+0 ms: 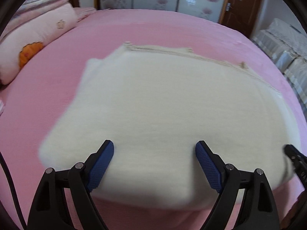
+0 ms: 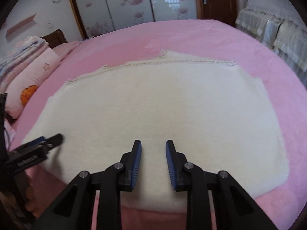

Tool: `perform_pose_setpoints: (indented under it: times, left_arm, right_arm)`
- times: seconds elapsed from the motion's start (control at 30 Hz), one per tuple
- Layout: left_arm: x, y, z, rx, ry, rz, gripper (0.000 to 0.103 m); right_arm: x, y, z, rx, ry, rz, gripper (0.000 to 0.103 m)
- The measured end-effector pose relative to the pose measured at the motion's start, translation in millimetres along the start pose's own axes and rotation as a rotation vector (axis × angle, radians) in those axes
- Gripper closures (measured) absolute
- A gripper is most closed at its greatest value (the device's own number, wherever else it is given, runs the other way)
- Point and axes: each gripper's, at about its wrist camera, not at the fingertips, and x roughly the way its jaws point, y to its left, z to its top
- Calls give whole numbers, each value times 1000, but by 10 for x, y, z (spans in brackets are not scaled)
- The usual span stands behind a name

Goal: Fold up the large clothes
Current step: 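Open both tools and press the folded bundle flat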

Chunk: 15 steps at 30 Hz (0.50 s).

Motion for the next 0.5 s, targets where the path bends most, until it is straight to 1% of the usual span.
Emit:
perform_pose_setpoints:
  times: [0.03,0.07,0.1,0.13,0.17,0.2,0.23,0.27,0.3,0.37,0.43,0.5]
  left_arm:
    - [13,105,-11,-17,2,8,16]
    - [28,220,-29,-39,4,8,21]
    - [35,290,-9,-53,5,2,31]
    - [34,348,-26,-62,5,-7,34]
    - [24,381,-44,-65,3,-17,36]
    - [25,397,-80,-61,-4,-18,36]
    - [31,391,-106,-54,-7,-7,36]
    - [47,366,-142,-45,-11,10,36]
    - [77,361,-140,-37,-15,25,36]
    - [121,335,-172,-43,-18,43,36]
    - [99,313,-134,-58,-17,41,36]
    - [103,331,-115,-61,-13,40,36]
  right_arm:
    - [1,-149,-23,13,-1,-45,78]
    - [2,-325,-49,35,3,-78,78]
    - [-1,-498,-78,63,8,-108,78]
    - [-24,-702,-110,101,10,-149,78]
    - [-44,-861,-142,135,12,-167,78]
    - [-66,-1002,-177,169,12,-171,78]
    - [-88,-1119,-218,204,14,-144,80]
    - [-102,-1182,-242,217,18,-125,82]
    - [-106,-1173,-264,204,22,-132,82]
    - [-101,-1091,-290,165,19,-174,82]
    - [-71,-1045,-313,160,20,-195,80]
    - [-53,-1058,-323,186,26,-195,79]
